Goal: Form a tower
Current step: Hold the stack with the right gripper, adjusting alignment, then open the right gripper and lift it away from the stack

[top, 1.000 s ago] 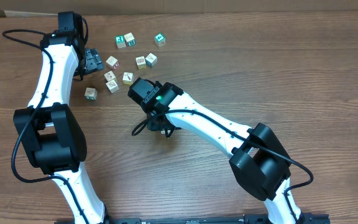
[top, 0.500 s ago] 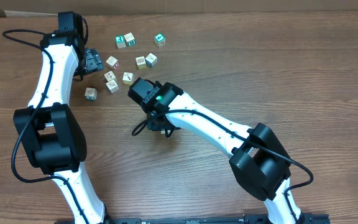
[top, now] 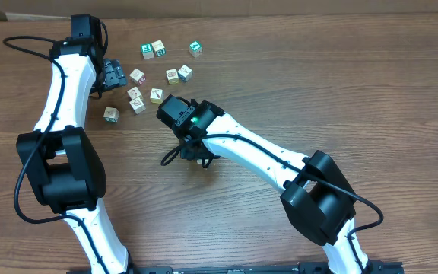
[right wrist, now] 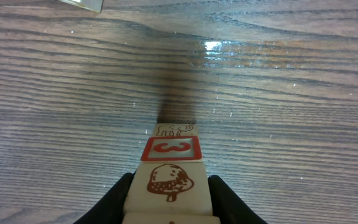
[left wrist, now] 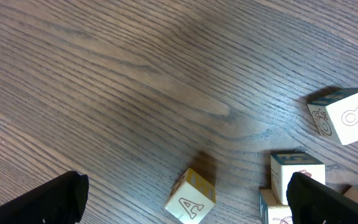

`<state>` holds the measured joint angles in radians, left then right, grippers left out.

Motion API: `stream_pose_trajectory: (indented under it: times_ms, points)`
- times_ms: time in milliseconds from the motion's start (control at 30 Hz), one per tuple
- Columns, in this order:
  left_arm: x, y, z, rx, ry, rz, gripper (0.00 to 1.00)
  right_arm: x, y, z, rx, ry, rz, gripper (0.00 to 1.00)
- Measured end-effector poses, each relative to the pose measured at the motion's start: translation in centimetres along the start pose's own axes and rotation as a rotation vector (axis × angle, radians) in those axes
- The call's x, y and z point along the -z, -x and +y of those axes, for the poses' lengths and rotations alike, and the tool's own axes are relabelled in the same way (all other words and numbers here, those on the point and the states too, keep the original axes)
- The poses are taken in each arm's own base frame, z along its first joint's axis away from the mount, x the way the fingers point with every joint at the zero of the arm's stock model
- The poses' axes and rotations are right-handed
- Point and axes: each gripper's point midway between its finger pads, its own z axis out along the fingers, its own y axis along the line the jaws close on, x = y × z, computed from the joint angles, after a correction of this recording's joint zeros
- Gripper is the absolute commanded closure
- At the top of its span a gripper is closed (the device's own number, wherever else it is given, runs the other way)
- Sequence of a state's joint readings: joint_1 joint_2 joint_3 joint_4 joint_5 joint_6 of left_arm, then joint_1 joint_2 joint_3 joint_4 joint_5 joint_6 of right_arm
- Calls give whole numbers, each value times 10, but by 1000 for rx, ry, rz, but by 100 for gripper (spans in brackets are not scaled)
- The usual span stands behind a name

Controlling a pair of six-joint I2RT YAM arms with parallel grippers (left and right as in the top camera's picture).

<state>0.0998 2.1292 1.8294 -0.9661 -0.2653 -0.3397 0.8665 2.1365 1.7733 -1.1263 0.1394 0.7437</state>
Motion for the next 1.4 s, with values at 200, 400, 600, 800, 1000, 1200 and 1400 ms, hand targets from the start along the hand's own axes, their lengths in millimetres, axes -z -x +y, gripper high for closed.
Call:
stream_pose_trajectory:
  times_ms: [200,400,600,800,1000,1200,1400]
  points:
    - [0,0,0,0,0,0,1,0,0,0,-5,0,0,69]
    - [0,0,0,0,0,0,0,0,0,0,-9,-2,-1,63]
    - [0,0,0,0,0,0,0,0,0,-1,-16,-3,-1,46]
    - [0,0,0,0,0,0,0,0,0,-1,-16,-3,-2,34]
    - [0,0,0,0,0,0,1,0,0,-1,-12,-6,1,23]
    - [0,0,0,0,0,0,0,22,11,4,12,9,-23,17]
    - [0,0,0,0,0,0,0,66,43,0,8,16,-104,12]
